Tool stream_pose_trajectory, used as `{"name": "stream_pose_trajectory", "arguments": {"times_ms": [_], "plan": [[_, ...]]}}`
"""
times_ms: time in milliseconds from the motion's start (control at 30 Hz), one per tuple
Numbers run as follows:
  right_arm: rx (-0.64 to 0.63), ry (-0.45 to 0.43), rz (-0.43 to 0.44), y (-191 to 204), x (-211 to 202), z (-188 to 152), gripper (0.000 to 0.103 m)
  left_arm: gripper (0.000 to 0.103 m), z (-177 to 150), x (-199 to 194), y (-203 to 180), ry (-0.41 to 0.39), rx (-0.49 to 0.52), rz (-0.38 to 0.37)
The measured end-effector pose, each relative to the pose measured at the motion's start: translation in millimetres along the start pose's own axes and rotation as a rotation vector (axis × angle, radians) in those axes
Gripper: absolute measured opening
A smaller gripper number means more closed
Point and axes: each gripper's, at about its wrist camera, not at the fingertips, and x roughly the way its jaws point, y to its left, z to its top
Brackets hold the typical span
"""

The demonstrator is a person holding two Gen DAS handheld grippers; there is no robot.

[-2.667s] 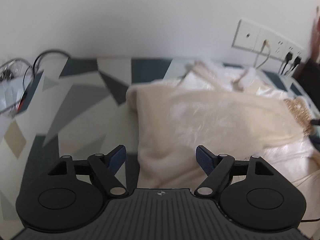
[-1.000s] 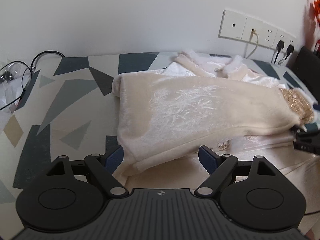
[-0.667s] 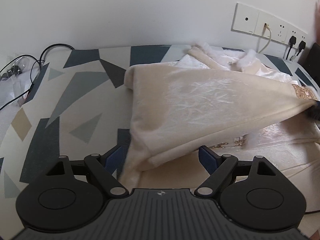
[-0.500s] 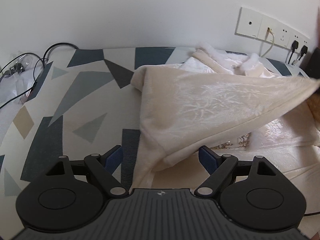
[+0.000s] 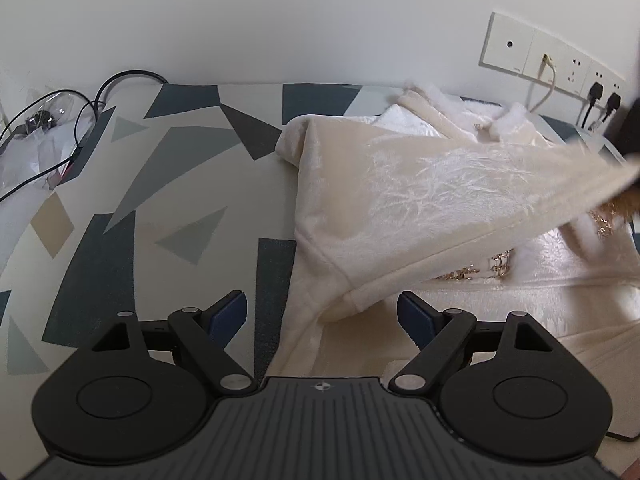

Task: Fold clothes
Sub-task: 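Grasp the fur cuff edge with the right gripper and lift it over the folded robe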

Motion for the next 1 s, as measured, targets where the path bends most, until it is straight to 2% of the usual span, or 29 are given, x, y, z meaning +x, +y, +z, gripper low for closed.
{"name": "stream_pose_trajectory", "arguments": {"times_ms": [33,67,133,233,367,567,633,667,800,867,967,1000], "plan": [[-0.015,0.004,-0.053,-7.3,-1.2,2.1,0.038,0.084,0.1,0.7,-0.6,0.000,0.004,0.000],[-0.030,0.010,-0.085,-10.9,-2.9,3.1,0.044,0.084,0.3,1.4,-1.2,0.000,0.008,0.000],[-0.086,0.014,-0.106,-12.6,-8.5,3.1,0.047,0.084,2.3,2.8,-3.0,-0.001,0.012,-0.004],[-0.217,0.008,-0.150,0.2,-21.8,-4.4,0.060,0.084,5.1,4.5,-5.5,-0.003,0.015,-0.011],[-0.280,0.010,-0.132,6.4,-41.9,-7.1,0.060,0.084,5.4,5.8,-5.8,-0.003,0.003,-0.018],[-0.221,0.052,-0.061,5.4,-53.7,-5.2,0.061,0.084,2.0,6.1,-3.4,0.010,-0.012,-0.023],[-0.189,0.078,-0.005,5.2,-48.8,-7.8,0.068,0.084,1.4,5.7,-2.8,0.010,-0.015,-0.022],[-0.177,0.087,0.005,5.6,-44.1,-9.6,0.068,0.084,1.4,5.5,-2.8,0.010,-0.014,-0.022],[-0.167,0.098,-0.008,9.6,-23.0,-17.1,0.067,0.084,2.2,5.1,-3.1,0.007,-0.012,-0.022],[-0.164,0.106,-0.012,11.5,-12.0,-20.6,0.062,0.084,2.6,4.8,-3.3,0.005,-0.010,-0.022],[-0.077,0.171,-0.022,10.2,3.3,-23.0,0.040,0.084,3.2,4.5,-3.5,0.003,-0.009,-0.021],[-0.041,0.187,-0.020,11.2,5.3,-23.4,0.028,0.084,3.4,4.4,-3.6,0.002,-0.008,-0.021]]}}
